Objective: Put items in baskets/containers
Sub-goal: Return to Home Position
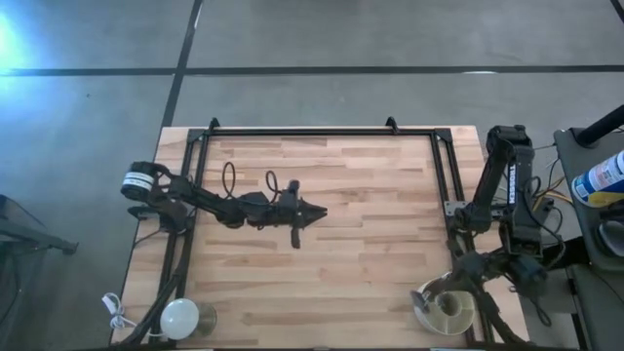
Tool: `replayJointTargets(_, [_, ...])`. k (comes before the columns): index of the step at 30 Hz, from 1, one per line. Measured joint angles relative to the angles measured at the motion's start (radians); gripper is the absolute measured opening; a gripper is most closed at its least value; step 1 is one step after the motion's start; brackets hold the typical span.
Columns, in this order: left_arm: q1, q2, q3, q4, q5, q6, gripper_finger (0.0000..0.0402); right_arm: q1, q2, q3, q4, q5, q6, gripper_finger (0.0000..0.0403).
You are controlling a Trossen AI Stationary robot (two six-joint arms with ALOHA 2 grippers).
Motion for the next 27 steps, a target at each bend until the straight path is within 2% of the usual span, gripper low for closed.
replayJointTargets(3, [0.012,0.0,-0.001,-0.002,0.068,-0.001,0.0037,-0.085,-0.024,0.0,0.004,-0.059,-0.097,0.0009])
replayJointTargets(7, [0.041,0.0,-0.002,-0.013,0.129,0.005,0.001,-0.24,-0.06,-0.006,0.062,-0.205,-0.281,0.0008])
replayJointTargets(11, [0.081,0.0,-0.003,-0.021,0.192,0.01,0.0003,-0.442,-0.088,-0.035,0.233,-0.45,-0.53,0.0008])
replayJointTargets(14, [0.103,0.0,-0.012,-0.02,0.219,0.027,0.0001,-0.62,-0.093,-0.064,0.376,-0.676,-0.693,0.0008])
replayJointTargets(19, [0.118,-0.001,-0.036,0.0,0.244,0.04,0.0,-0.909,-0.055,-0.103,0.518,-0.98,-0.86,0.0008])
replayJointTargets(24, [0.123,-0.022,-0.096,0.045,0.246,0.053,0.0,-1.126,0.011,-0.114,0.648,-1.161,-1.019,0.0008])
replayJointTargets(27, [0.131,-0.044,-0.149,0.089,0.247,0.05,0.0,-1.222,0.045,-0.115,0.711,-1.185,-1.098,0.0008])
